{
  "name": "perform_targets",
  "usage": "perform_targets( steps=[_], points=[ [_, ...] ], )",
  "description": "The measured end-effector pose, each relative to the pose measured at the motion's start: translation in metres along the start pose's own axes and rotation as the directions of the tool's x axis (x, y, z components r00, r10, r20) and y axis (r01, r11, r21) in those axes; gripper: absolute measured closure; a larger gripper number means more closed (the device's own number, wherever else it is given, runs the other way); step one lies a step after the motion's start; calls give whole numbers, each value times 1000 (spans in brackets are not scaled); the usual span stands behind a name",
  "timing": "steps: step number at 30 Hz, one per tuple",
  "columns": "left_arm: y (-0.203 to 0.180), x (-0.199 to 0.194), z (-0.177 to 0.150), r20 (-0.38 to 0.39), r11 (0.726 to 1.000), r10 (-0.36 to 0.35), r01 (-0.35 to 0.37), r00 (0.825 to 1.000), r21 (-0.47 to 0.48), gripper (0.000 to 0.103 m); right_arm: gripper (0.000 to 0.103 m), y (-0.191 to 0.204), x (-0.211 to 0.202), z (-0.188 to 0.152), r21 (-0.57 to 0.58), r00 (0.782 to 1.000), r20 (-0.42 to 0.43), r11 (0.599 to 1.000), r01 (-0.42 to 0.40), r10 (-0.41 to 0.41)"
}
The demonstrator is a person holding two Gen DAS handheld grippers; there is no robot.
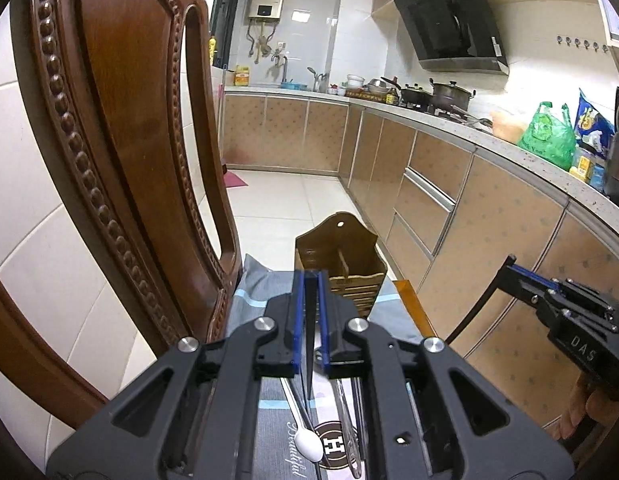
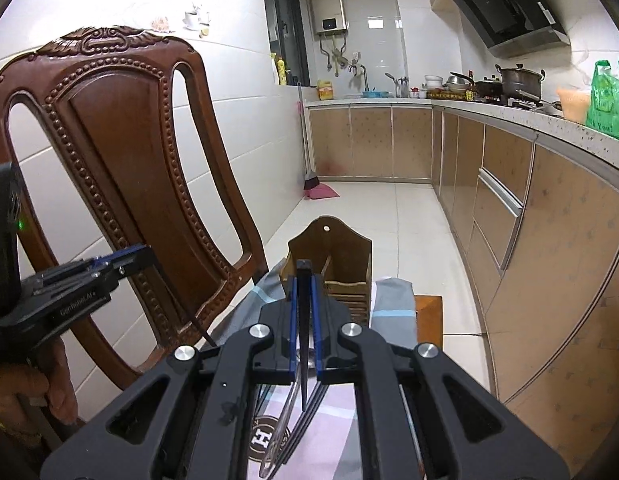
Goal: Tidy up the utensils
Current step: 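Lift the chopsticks with both grippers and carry them over the wooden holder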
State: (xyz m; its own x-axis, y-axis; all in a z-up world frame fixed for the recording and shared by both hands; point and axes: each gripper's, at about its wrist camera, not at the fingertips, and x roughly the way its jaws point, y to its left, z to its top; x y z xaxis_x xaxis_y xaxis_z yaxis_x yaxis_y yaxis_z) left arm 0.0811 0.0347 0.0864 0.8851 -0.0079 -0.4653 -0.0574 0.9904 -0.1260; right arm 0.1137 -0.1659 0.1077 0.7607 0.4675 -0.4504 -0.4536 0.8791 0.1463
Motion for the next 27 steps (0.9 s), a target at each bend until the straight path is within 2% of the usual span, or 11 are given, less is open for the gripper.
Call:
perform_targets(
  steps=[9,14,19,23,27],
  points=[
    [1,-6,2,8,1000,-19,19,1000,2,96,96,-3,-4,-1,-5,1000,3,1000,20,-20],
    [5,-6,3,6,1000,-27,27,1000,1,96,96,1,-3,9,-12,1000,8,1000,27,-27],
    [14,-7,5,-1,999,-36,36,999,5,96,96,10,-8,43,-32,998,45,999,39,-38],
    [25,-8,7,0,999,-45,45,999,-22,96,96,15,-5,86,-58,992,97,995,81,-75],
    [34,-9,8,0,998,-53,53,999,-40,96,96,10,13,129,-37,984,148,994,104,-97]
  ],
)
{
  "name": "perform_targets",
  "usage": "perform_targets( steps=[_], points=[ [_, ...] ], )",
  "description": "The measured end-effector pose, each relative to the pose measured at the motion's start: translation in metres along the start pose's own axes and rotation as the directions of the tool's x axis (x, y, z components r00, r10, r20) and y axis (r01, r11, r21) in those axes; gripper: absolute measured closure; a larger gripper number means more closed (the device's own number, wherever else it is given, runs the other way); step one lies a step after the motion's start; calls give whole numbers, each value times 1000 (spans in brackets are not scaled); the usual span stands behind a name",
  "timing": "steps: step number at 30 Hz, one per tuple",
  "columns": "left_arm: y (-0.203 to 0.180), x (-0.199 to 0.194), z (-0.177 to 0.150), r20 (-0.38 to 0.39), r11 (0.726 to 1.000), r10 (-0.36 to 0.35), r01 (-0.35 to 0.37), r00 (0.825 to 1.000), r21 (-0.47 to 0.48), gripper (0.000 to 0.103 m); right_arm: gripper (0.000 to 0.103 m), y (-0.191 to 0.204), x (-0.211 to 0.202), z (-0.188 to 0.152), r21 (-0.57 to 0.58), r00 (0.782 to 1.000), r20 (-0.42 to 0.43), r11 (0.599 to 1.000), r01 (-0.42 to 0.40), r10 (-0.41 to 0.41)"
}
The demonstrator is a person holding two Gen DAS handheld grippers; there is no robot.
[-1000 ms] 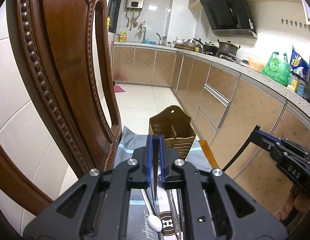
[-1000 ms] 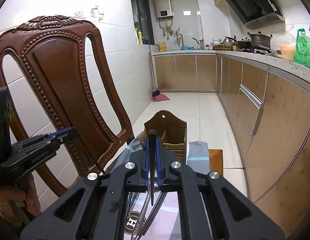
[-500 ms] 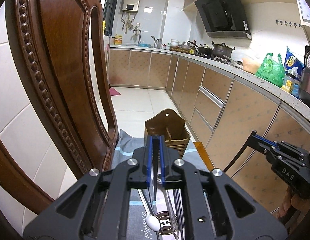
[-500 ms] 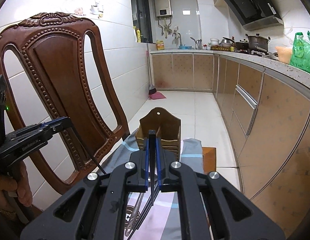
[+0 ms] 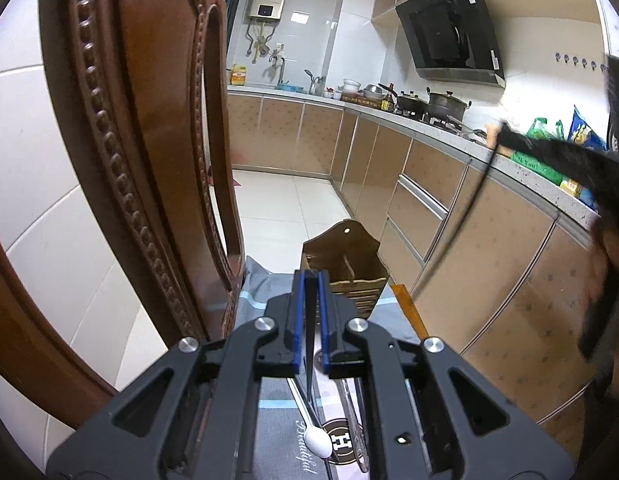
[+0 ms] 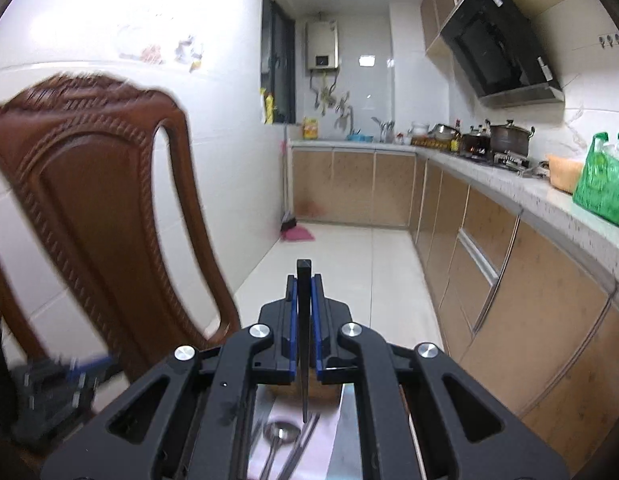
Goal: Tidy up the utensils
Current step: 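Lift the chopsticks with both grippers and carry them over the wooden holder, then open the right gripper over the holder while the left gripper drops its chopstick in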
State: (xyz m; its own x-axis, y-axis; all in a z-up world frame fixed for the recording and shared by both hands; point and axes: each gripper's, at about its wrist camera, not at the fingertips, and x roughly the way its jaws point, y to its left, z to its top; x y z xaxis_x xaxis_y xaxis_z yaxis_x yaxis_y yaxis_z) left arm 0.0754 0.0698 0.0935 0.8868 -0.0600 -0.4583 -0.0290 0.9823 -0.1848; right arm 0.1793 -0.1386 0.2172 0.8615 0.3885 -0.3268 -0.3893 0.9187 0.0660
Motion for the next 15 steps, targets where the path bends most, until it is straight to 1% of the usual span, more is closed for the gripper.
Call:
perform_targets(
  steps=[2,3,6,9,11,12,14,15],
  points=[
    [4,1,-1,-4,1000,-5,5,1000,-5,96,96,-2,15,11,6,1000,13,1000,17,-17],
    [5,2,-1,-6,1000,-7,7,1000,-6,96,96,-2,28,16,10,999,16,999,37,-37],
    [8,5,-1,-7,1000,-6,6,1000,-5,96,96,-2,60,21,13,997,2,997,76,-76],
    [13,7,0,-8,1000,-12,12,1000,-17,96,96,-3,98,13,13,994,-17,994,105,-105],
    [15,8,0,-8,1000,-14,14,1000,-23,96,96,-6,127,-1,22,992,-48,992,120,-119],
    [15,8,0,-9,1000,-14,14,1000,-24,96,96,-8,134,-6,29,991,-61,992,123,-121],
    [15,9,0,-11,1000,-17,17,1000,-25,96,96,-18,153,-23,84,989,-83,988,128,-122],
    [16,10,0,-11,1000,-18,17,1000,-25,96,96,-25,161,-32,121,989,-96,985,121,-109]
  ],
)
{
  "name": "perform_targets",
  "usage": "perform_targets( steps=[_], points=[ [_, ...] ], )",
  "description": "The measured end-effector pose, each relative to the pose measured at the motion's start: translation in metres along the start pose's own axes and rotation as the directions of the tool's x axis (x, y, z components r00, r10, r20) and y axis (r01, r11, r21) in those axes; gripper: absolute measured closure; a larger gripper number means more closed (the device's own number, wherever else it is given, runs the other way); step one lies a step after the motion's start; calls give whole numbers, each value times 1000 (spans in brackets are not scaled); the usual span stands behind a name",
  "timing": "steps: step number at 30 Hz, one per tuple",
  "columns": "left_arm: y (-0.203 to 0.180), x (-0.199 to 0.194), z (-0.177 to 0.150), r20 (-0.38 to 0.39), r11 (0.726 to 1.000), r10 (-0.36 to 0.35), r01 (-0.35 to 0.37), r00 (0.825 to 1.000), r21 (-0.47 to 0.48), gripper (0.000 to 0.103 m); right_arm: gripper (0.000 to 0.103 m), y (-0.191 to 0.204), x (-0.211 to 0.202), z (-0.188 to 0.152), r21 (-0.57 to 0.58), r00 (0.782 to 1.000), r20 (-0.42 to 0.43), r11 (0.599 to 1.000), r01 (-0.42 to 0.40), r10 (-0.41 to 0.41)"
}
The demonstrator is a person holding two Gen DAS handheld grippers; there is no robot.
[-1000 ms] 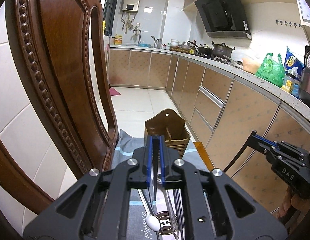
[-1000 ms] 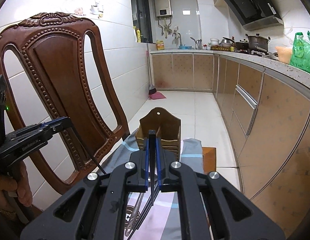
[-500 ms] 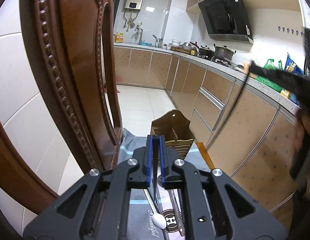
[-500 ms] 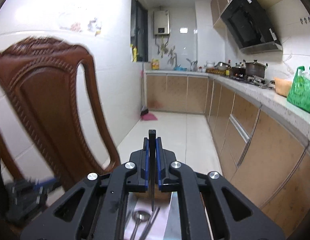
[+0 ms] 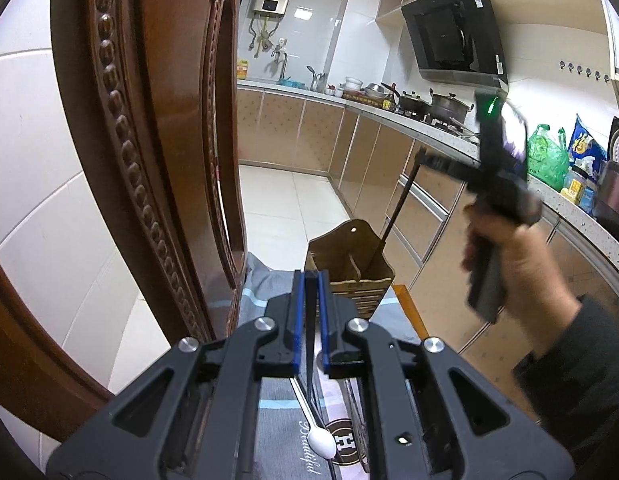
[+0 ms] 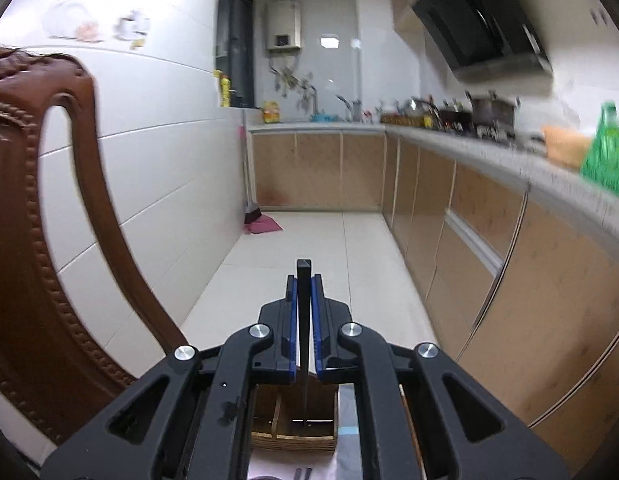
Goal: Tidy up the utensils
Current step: 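Open the right gripper over the holder while the left gripper drops its chopstick in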
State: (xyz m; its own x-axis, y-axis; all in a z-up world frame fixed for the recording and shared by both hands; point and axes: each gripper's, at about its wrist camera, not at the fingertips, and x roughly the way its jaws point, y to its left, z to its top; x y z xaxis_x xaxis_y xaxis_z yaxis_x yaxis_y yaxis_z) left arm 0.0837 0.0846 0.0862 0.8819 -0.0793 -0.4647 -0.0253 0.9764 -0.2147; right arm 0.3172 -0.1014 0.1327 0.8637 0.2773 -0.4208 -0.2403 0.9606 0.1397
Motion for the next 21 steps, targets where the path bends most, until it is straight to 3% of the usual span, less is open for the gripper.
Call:
perform_targets(
  steps=[6,9,10,11,13,15,18,21],
  points=[
    [0,7,-2,-16,1000,2,-2,1000,5,96,95,-40,35,-35,181,992,-107,982,-51,72],
    [-1,10,-1,-22,1000,3,-3,1000,6,96,84,-49,30,-44,175,990,-121,983,-50,72],
    [-1,11,-1,-22,1000,4,-4,1000,5,96,69,-52,22,-47,168,991,-114,985,-48,67],
    [0,12,0,-24,1000,4,-4,1000,3,96,45,-56,7,-52,173,995,-87,984,-42,58],
    [1,14,1,-25,1000,3,-3,1000,-1,96,24,-64,-29,-66,192,999,-8,981,-38,41],
    [2,17,0,-27,1000,5,-5,1000,-4,96,17,-71,-66,-84,201,997,66,979,-46,33],
    [1,22,-2,-30,1000,22,-22,999,-5,96,6,-79,-127,-140,192,988,151,981,-12,-17],
    [1,28,-6,-31,999,41,-41,999,-16,96,4,-81,-152,-192,161,977,153,979,121,-146]
  ],
)
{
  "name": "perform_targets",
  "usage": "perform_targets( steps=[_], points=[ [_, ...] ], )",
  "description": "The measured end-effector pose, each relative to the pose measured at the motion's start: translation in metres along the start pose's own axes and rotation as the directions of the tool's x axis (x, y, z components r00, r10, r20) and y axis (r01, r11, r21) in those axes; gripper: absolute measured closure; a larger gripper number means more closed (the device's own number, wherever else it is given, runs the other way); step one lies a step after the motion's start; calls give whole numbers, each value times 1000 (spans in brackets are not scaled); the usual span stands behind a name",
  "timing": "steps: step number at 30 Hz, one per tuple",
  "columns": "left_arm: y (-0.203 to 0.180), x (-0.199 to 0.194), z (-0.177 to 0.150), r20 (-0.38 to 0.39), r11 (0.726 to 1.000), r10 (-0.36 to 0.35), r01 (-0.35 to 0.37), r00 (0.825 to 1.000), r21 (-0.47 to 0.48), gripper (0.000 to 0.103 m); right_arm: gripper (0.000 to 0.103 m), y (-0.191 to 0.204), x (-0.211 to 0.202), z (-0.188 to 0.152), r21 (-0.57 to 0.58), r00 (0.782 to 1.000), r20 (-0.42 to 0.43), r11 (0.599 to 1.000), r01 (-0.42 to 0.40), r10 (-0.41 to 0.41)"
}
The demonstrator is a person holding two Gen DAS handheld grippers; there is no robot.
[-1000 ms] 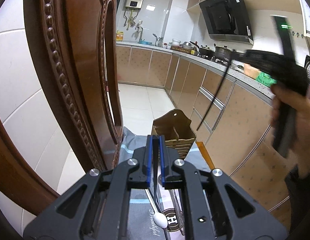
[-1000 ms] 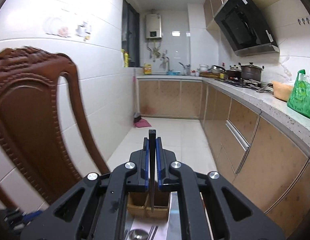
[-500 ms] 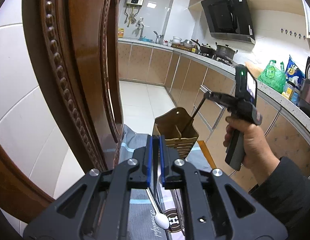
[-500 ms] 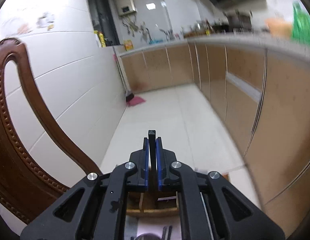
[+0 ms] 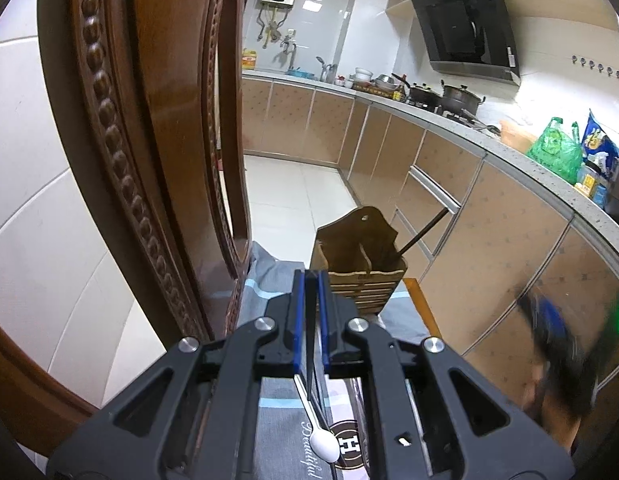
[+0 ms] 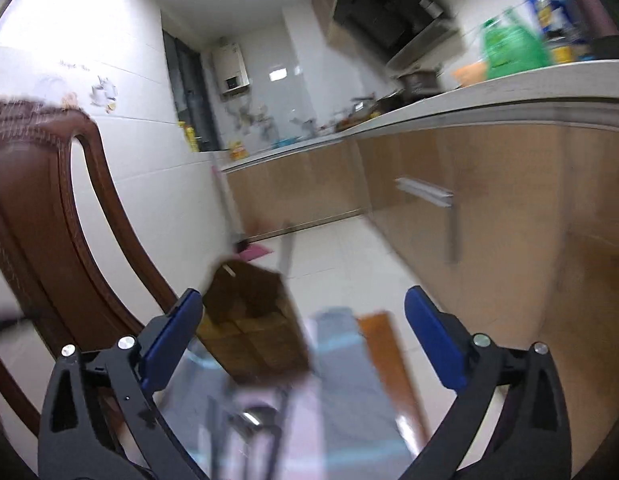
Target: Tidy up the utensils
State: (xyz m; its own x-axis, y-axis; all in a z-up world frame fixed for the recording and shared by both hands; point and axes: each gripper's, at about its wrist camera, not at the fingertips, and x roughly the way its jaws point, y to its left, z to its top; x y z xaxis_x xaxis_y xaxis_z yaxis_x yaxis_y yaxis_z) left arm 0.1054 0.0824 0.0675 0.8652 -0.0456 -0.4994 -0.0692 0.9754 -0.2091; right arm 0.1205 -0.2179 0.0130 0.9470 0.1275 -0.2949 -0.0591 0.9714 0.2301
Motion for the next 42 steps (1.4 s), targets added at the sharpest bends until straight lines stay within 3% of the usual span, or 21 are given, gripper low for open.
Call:
perform_targets(
  steps=[1,3,6,9,17,22,29,36,37,40,42],
  points=[
    [0,1,-1,2,1000,6,-6,1000,-4,96,4,0,1,-9,-11,999,-33,1000,22,-23],
    [-2,1,0,12,1000,17,-17,1000,-20,96,4,6,12,-9,-29,993,-112,999,-26,23],
    [-8,-2,6,36,999,26,-25,999,-34,96,4,8,15,-7,-104,993,-118,994,-39,26],
    [-15,-2,23,59,998,34,-31,998,-56,96,4,-2,24,-6,-77,989,-133,995,-67,56],
    [-53,16,109,154,998,60,-54,986,-40,96,4,-17,36,-12,-69,987,-152,996,-65,54],
    [-70,50,144,143,999,32,-27,989,-37,96,4,-30,42,-13,-46,986,-162,997,-59,51],
    [-67,124,138,69,998,43,-41,997,-38,96,4,-37,49,-13,-31,982,-181,997,-65,58],
    [-52,188,106,-118,996,-5,-6,993,-92,96,4,-29,55,-17,-42,973,-214,995,-92,81],
    [-50,192,102,-134,996,3,-16,991,-93,93,4,-26,53,-17,-47,973,-214,994,-103,90],
    [-44,178,90,-116,995,38,-48,992,-82,50,4,-19,50,-17,-65,972,-213,991,-120,104],
    [-47,153,78,-78,998,55,-57,995,-23,34,4,-15,48,-18,-64,969,-218,989,-131,114]
  ],
)
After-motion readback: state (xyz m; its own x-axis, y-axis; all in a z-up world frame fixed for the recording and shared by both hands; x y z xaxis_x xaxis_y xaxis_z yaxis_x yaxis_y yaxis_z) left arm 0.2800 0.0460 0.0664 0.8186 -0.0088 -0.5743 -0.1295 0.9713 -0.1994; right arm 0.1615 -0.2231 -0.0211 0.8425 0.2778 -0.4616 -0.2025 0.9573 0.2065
